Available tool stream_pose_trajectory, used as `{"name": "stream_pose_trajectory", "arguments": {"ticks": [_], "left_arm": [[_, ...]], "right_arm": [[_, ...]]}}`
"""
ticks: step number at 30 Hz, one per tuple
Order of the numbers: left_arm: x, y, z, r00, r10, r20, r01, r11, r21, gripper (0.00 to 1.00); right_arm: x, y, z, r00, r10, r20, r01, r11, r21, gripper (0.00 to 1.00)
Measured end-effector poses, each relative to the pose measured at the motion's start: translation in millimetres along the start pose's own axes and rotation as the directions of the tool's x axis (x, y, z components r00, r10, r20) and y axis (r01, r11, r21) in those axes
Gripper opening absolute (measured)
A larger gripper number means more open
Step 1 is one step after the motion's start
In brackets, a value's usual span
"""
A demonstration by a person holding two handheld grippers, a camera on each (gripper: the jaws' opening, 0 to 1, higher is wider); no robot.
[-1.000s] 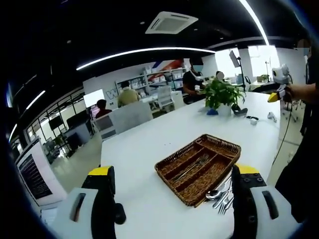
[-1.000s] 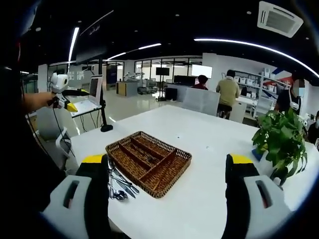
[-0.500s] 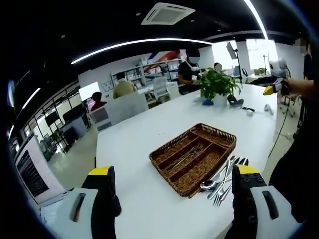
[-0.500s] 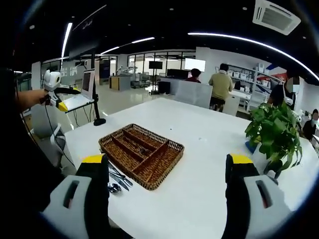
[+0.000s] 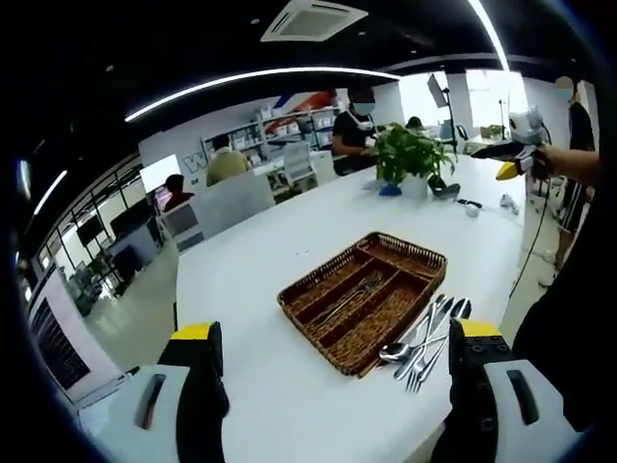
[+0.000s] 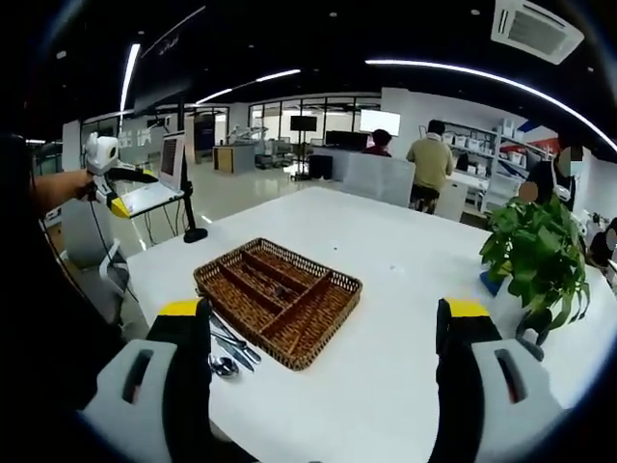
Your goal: Arrange the knives, forks, and spoons in their matching storage slots by inserting each utensil handle-first until every utensil is classified and aligned in the correct compartment
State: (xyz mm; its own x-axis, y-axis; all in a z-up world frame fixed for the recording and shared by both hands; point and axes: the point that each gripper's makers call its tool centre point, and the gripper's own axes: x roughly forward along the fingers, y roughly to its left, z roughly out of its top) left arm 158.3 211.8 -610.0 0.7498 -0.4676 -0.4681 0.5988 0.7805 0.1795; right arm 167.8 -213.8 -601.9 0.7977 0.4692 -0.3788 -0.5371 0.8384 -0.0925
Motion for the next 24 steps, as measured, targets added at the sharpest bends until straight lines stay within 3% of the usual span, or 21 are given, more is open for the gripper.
{"name": "stream_pose_trajectory", "arguments": {"ticks": [4,11,14,24], "left_arm": [[0,-3.7,-3.1,1.000,-0.004,-0.009,0.004,1.000,0.000,1.00],[11,-31.5,3.7,0.998,-0.067,-0.014,0.067,0.997,0.043,0.97],[20,-44.3,0.3,0.993,-0.107,-0.049,0.111,0.990,0.088,0.96],[45,-73.6,7.6,0.979,-0.189,-0.082,0.199,0.970,0.138,0.89]], "right_arm": [[-2,-3,-3.4,1.000,0.001,-0.005,-0.001,1.000,0.010,1.00],[-5,-2,-9.4,1.000,0.014,0.010,-0.014,1.000,0.011,1.00],[-7,1,-11.8,1.000,0.022,0.011,-0.022,1.000,0.014,1.00],[-15,0,-18.8,1.000,0.004,-0.003,-0.004,1.000,0.029,1.00]]}}
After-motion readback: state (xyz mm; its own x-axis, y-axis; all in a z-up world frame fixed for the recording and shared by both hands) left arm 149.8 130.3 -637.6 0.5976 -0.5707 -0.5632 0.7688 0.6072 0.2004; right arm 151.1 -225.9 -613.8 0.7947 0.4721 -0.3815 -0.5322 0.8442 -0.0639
